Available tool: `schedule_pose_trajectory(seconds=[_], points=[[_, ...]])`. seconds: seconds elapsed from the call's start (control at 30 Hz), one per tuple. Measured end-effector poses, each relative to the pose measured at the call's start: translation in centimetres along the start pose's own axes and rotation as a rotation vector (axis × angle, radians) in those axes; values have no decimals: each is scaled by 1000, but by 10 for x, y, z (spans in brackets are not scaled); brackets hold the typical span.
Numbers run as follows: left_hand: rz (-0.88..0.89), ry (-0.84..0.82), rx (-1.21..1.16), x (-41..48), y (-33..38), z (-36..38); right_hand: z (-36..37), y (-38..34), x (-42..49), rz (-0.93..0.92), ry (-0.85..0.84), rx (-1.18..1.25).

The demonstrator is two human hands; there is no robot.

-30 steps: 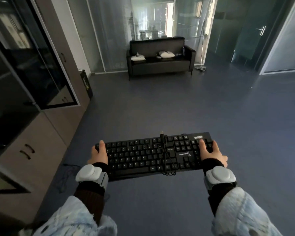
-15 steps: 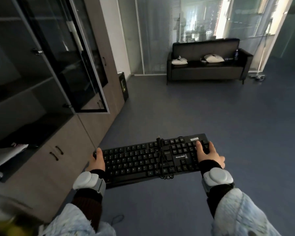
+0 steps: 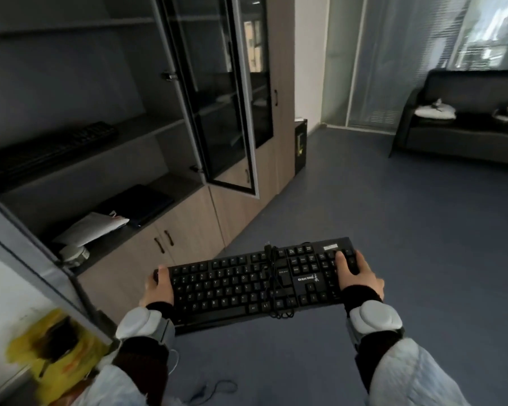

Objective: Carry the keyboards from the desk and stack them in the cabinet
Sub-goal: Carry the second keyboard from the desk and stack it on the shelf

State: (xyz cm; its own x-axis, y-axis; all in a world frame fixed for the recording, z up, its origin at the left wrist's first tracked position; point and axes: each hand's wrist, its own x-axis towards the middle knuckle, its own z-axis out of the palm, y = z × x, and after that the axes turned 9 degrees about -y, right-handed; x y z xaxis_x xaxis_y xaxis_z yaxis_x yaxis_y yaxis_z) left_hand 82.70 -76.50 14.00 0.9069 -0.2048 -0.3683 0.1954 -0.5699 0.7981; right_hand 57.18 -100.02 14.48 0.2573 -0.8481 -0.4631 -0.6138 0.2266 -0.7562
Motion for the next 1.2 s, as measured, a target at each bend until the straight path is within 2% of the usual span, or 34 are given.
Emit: schedule_pose_trajectory(seconds=[0.17,0.43,0.63,0.97,1.2], points=[[-37,51,-61,62,23,-16,54,-61,51,-44,-64,-74],[-24,137,-151,192,103,-77,148,-214,116,-203,-137,-74],[-4,265,-171,263,154,-124,208,-307,154,-327,-198,-66],[-57,470,-279,350,179,-171,314,-439,223,-499,-366,-100],[-111,668,-301,401,220,-198,379,-547,267,-627,-550,-156]])
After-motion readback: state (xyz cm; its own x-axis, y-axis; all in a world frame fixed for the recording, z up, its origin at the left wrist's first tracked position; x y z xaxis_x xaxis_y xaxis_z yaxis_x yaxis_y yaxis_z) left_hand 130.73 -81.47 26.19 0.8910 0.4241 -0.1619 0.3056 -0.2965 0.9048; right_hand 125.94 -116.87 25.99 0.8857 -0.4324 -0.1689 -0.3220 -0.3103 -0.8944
